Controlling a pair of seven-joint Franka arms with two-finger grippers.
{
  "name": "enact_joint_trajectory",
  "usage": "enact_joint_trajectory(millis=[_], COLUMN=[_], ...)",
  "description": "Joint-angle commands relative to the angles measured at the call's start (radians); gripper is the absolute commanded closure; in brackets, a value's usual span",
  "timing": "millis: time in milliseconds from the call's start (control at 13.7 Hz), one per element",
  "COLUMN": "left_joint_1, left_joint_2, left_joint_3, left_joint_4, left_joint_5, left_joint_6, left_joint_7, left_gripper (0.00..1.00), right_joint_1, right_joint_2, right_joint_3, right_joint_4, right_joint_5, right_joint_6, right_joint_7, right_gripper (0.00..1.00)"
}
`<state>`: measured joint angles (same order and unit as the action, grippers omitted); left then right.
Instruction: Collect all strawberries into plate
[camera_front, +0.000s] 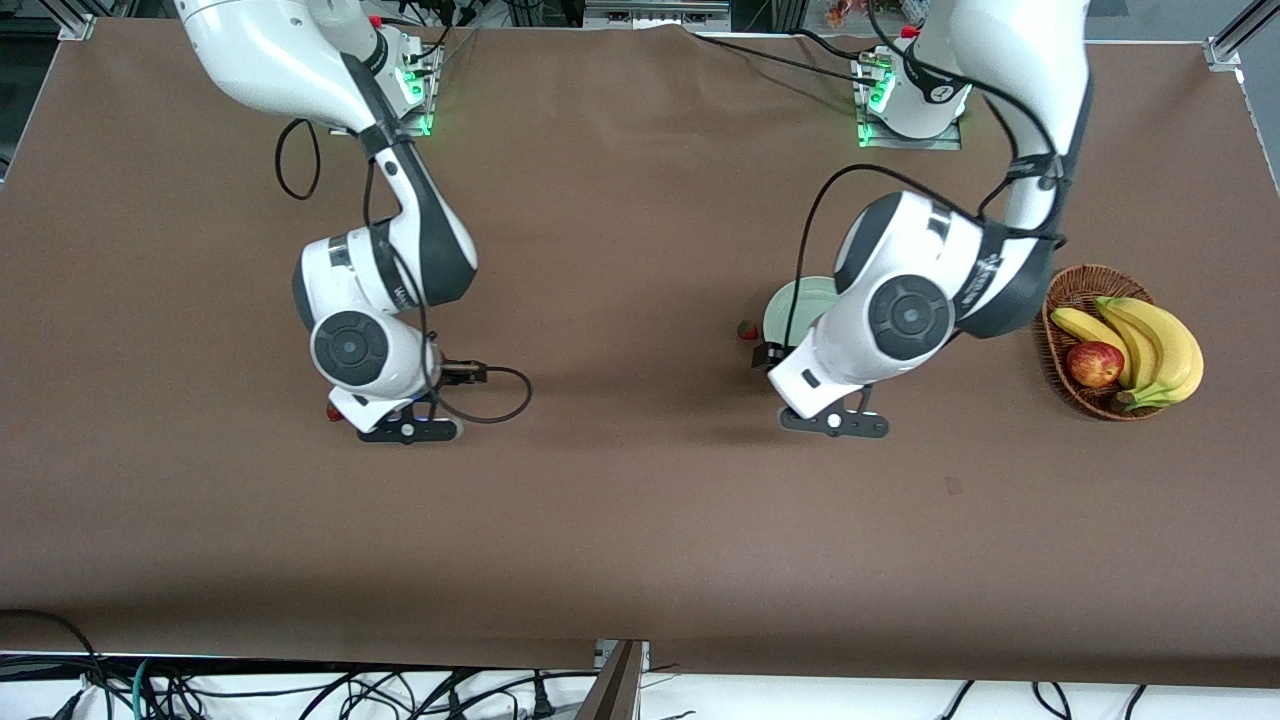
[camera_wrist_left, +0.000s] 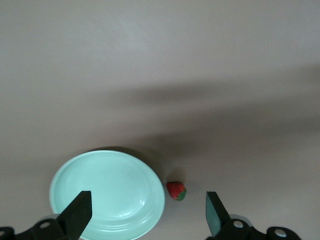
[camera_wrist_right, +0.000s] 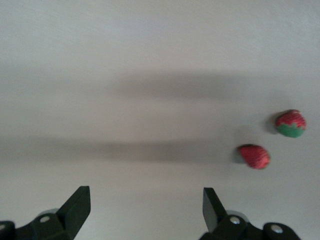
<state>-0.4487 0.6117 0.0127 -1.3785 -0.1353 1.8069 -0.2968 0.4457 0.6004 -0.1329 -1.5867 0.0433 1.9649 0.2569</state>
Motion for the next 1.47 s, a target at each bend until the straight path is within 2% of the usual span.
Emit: enact_joint_trajectory(millis=[0,293,440,659,879,1099,1245,1392], left_joint_1=[-0.073,-0.142,-0.168,-0.202,-0.214,-0.251,-0.246,-0.245], left_joint_2=[0.068,0.131,0.141,0.164,0.180,0.171,0.155,0.157], left_joint_3=[0.013,0.013,0.013,0.013,0.013,0.013,0.013,0.013], left_joint_4=[0.013,-0.008,-0.017,-0.025,-0.045,-0.131,-0.152,-0.166], left_joint_5=[-0.018,0.012,0.078,0.182,0.244,0.246,0.244,0.244], left_joint_6=[0.005,0.037,0.063,0.127,0.134,0.132,0.127,0.134], left_joint_7=[-0.005,0.071,0.204,0.485,0.642,0.703,0.796,0.892], left_gripper=[0.00,0.00,0.00,0.00,0.00,0.00,0.00,0.00], right_joint_1=[0.018,0.018,0.016,-0.013,-0.025,-0.032,-0.032,-0.030], right_joint_2=[-0.105,-0.145,-0.142,-0.125,-0.088,-0.062,-0.033,-0.021], right_joint_3=[-0.036,-0.109,-0.164,-0.174,-0.172,-0.171,-0.169,-0.168], right_joint_4=[-0.226,-0.377,-0.383,-0.381,-0.378,-0.369,-0.360,-0.355], right_joint_5=[0.015,0.015,0.018,0.023,0.027,0.099,0.131,0.139], right_joint_6=[0.141,0.265,0.269,0.301,0.357,0.373,0.406,0.417], right_joint_7=[-0.045,-0.180,-0.292,-0.318,-0.318,-0.356,-0.375,-0.377], right_gripper=[0.02,0.04,0.05,0.06,0.15,0.25,0.31,0.45])
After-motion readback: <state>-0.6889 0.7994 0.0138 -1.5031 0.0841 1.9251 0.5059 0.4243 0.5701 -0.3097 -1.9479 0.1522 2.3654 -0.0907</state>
